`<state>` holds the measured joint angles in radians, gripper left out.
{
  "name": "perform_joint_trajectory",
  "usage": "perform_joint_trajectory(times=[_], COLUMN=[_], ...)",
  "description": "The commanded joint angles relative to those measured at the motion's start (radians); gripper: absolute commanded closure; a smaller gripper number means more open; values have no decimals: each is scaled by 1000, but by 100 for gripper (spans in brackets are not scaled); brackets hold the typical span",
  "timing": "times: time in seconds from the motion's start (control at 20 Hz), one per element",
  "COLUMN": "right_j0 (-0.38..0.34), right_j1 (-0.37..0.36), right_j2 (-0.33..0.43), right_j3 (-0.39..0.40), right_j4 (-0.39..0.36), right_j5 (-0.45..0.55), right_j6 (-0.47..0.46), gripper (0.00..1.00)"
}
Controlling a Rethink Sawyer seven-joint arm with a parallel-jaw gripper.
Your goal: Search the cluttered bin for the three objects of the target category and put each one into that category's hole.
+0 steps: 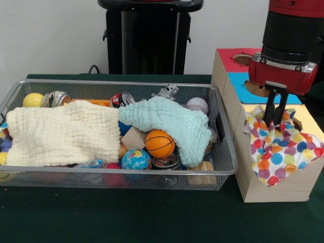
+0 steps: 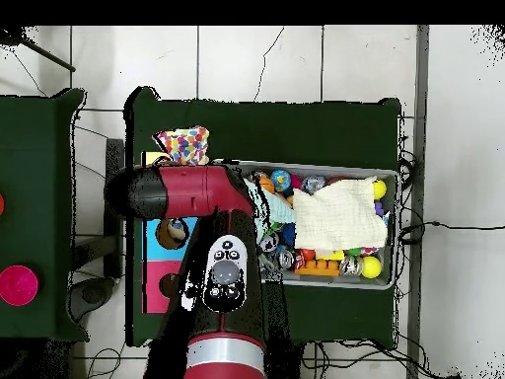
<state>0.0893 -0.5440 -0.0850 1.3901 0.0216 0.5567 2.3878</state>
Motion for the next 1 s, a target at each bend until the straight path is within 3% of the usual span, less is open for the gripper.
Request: perform_joint_trajectory(times=[0.05,0.35,0.65,1.0], right_j0=[-26,51,40,56], right_j1=[53,97,136,224], right_j2=[61,19,40,42], right_j3=[226,246,254,215], right_j4=[-15,-4,36,53], right_j5=[-59,-124,-80,-202], right_j6=[79,163,146,174], gripper=[100,100,100,100])
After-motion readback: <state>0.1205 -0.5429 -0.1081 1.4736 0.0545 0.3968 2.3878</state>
